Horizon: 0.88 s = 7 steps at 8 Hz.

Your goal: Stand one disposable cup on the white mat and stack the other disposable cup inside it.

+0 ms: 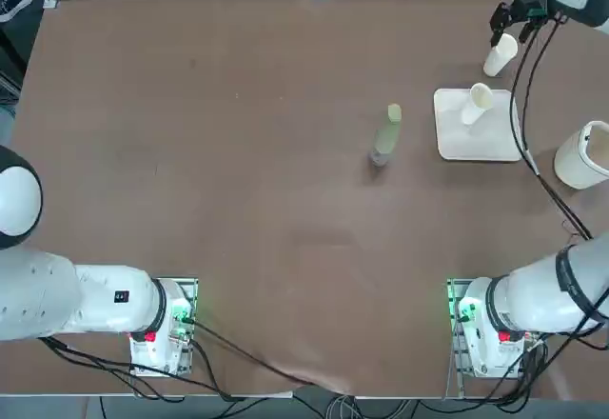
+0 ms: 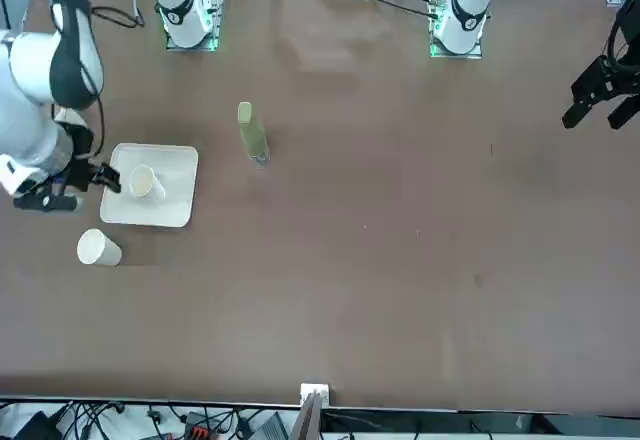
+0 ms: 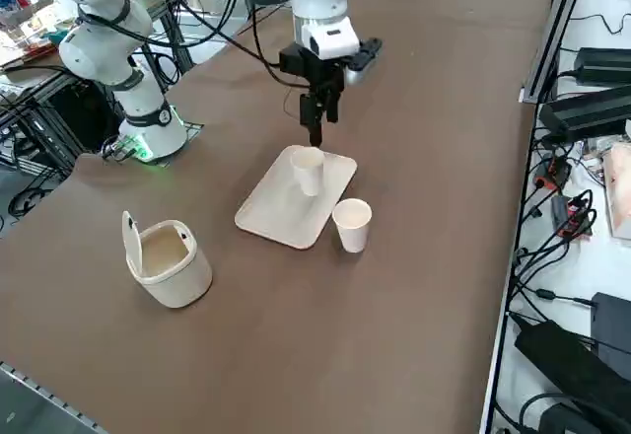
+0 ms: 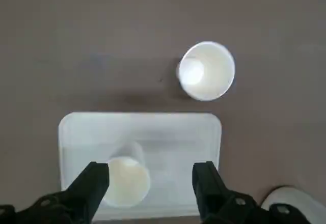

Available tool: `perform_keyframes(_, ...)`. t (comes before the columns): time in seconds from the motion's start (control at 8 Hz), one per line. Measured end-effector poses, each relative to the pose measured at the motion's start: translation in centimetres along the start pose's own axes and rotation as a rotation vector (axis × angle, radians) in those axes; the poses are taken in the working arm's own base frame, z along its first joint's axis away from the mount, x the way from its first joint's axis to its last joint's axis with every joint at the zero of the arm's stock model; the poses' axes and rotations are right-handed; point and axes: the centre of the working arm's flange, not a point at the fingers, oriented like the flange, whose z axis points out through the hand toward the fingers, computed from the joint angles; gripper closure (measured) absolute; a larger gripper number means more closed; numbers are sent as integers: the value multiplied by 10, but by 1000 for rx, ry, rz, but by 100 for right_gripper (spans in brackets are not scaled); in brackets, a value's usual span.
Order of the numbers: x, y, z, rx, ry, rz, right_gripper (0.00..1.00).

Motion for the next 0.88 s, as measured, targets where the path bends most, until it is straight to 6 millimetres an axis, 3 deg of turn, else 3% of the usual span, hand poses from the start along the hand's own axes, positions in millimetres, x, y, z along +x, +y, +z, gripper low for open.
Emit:
perform_keyframes(0.38,50,17,50,-29,-26,22,7)
perform_keyframes(0.62,71,20,81,-39,-44,25,14)
perform_keyframes(0.88,79,18,102,-43,-59,22,17)
